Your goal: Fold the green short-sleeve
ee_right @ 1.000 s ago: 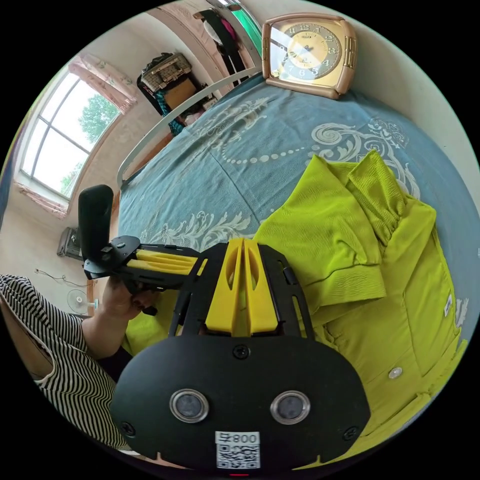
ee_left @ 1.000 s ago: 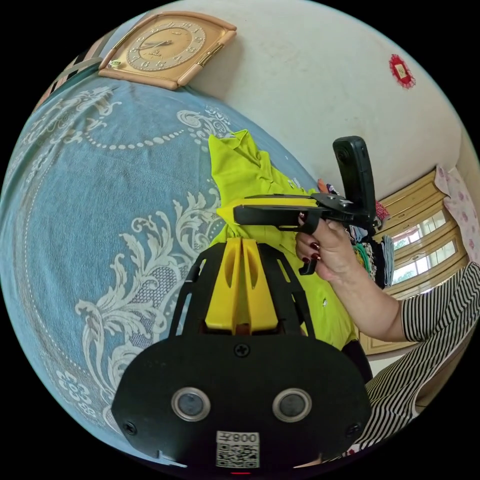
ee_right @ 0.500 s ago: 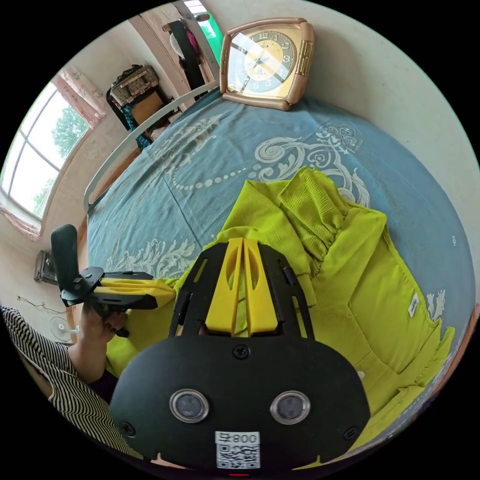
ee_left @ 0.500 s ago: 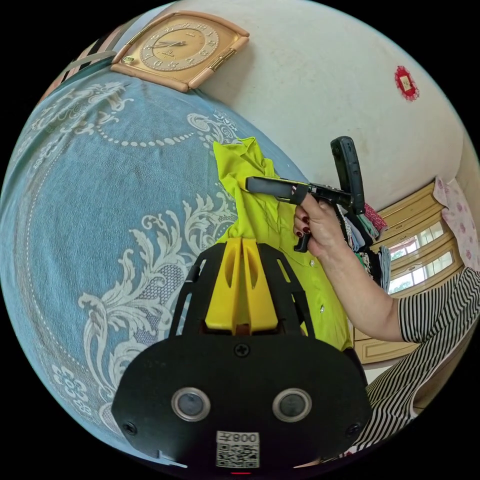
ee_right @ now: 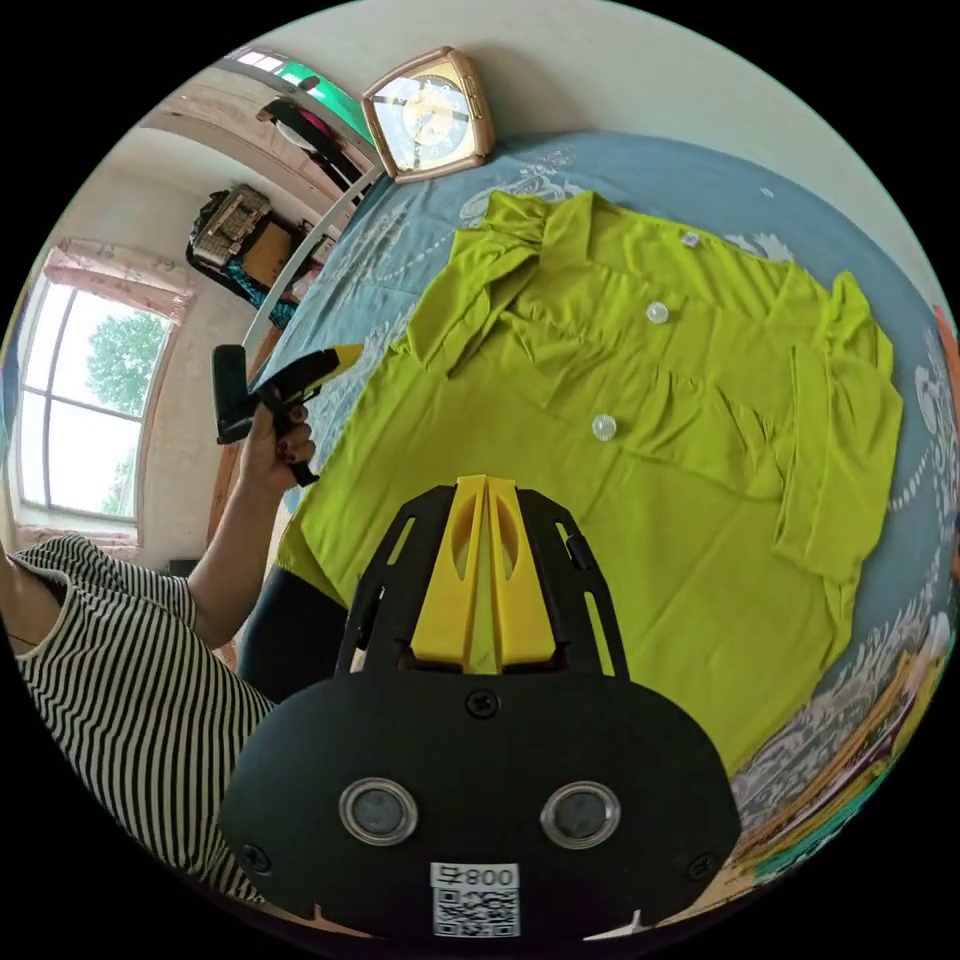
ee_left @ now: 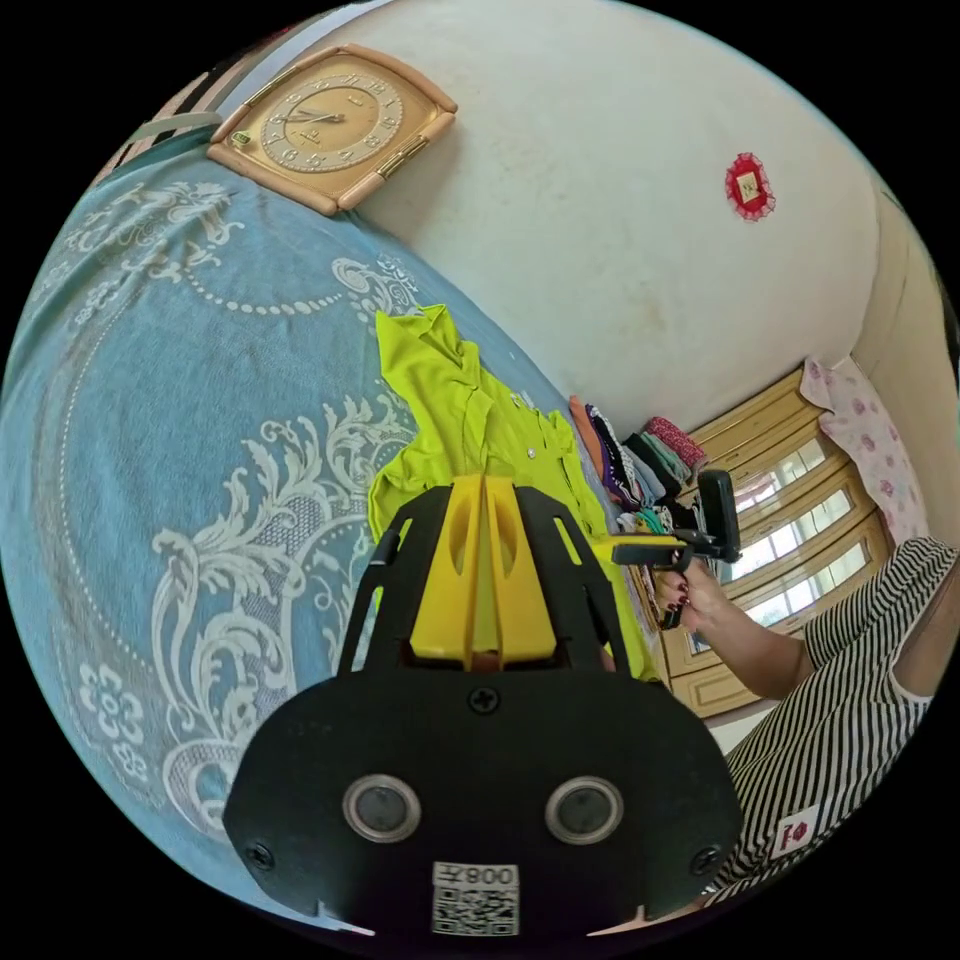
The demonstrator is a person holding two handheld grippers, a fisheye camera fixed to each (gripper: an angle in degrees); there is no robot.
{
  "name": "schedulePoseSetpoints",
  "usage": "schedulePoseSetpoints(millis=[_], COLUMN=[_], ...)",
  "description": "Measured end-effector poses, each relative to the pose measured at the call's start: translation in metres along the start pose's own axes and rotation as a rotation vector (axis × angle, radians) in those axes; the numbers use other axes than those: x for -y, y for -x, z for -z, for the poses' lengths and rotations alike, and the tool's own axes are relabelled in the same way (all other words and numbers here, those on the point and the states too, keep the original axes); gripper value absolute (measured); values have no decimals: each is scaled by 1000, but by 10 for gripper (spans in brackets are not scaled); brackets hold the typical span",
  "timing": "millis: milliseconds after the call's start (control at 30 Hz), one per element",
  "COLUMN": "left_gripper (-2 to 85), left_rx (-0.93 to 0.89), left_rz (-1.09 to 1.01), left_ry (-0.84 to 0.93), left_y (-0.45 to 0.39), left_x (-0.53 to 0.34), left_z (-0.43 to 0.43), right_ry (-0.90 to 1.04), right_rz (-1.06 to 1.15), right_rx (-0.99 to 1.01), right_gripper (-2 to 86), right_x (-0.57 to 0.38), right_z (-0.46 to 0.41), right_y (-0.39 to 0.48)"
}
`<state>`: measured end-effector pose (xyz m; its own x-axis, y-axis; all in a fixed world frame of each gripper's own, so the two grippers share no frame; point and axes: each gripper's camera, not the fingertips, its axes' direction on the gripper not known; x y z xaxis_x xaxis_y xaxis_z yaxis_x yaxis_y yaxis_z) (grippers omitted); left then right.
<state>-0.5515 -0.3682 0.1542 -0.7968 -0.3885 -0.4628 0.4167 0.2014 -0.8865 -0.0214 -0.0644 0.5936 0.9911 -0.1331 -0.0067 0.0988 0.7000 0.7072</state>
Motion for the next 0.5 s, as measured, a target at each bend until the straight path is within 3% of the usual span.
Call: schedulePoseSetpoints(millis=[233,433,500], left_gripper=[4,16,24], left_rx=[9,51,19], left_rz=[92,187,232], left_ry=[50,101,81], left_y=[-27,-65,-79], left_x=[-47,-116,-140], left_z=[72,123,137], right_ry=[106,195,129], right_rz=[-141,-190,-180], right_rx=[-179,-307,-334], right_gripper=[1,1,2], right_x=[-135,-217,-234], right_z=[34,14,14], right_y=[-7,-8,-4])
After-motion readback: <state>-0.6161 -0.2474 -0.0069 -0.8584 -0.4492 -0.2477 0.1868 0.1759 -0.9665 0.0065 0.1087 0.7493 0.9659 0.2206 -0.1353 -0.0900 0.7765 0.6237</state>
